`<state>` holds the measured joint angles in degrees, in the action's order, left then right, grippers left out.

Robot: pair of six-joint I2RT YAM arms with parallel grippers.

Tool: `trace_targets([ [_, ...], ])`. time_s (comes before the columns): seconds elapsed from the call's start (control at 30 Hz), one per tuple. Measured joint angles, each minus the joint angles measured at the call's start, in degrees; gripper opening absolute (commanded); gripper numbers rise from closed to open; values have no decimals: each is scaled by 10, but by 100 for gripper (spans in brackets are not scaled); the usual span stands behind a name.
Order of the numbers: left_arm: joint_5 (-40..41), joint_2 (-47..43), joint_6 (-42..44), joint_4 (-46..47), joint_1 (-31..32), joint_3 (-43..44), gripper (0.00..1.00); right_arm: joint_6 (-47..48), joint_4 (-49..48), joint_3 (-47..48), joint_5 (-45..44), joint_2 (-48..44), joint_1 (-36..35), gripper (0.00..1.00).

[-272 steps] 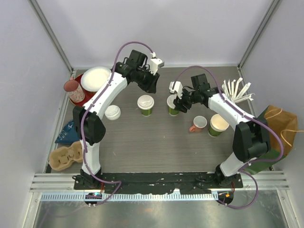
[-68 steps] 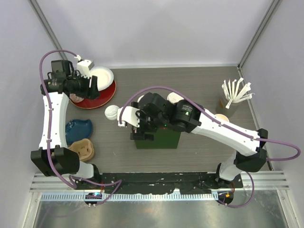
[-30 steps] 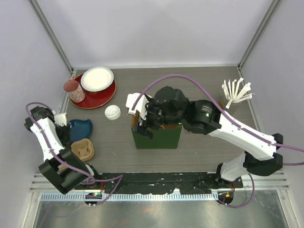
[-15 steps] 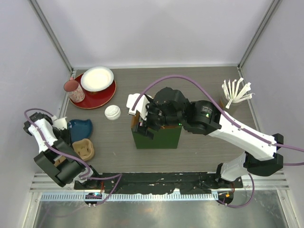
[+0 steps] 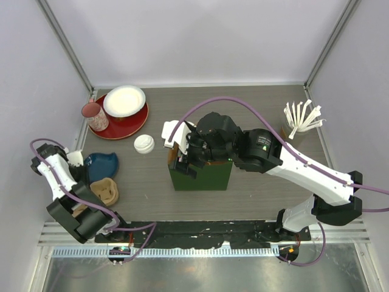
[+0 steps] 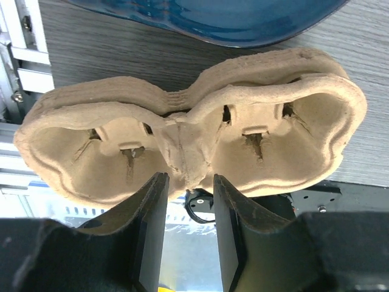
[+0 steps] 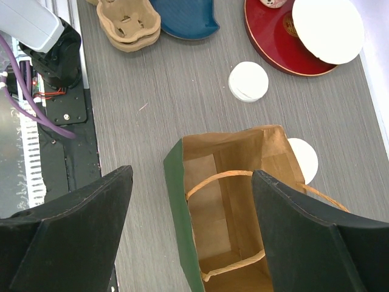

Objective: Pack the takeout coffee

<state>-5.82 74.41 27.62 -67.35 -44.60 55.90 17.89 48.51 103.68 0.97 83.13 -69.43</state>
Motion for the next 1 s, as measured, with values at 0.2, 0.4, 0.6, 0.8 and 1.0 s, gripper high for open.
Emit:
trace_targets([
  [0.2, 26, 6, -2, 28, 0, -20, 34, 2, 3, 0, 3, 0, 0, 84],
  [0.4, 27, 20, -3, 35, 0, -33, 0, 2, 7, 0, 6, 0, 0, 84],
  [0.6, 22, 21, -1, 31, 0, -31, 0, 4, 9, 0, 6, 0, 0, 84],
  [0.8, 12, 10, 2, 2, 0, -8, 1, 6, 10, 0, 6, 0, 0, 84],
  [1.0, -2, -4, 14, -32, 0, 38, 11, 9, 15, 0, 6, 0, 0, 84],
])
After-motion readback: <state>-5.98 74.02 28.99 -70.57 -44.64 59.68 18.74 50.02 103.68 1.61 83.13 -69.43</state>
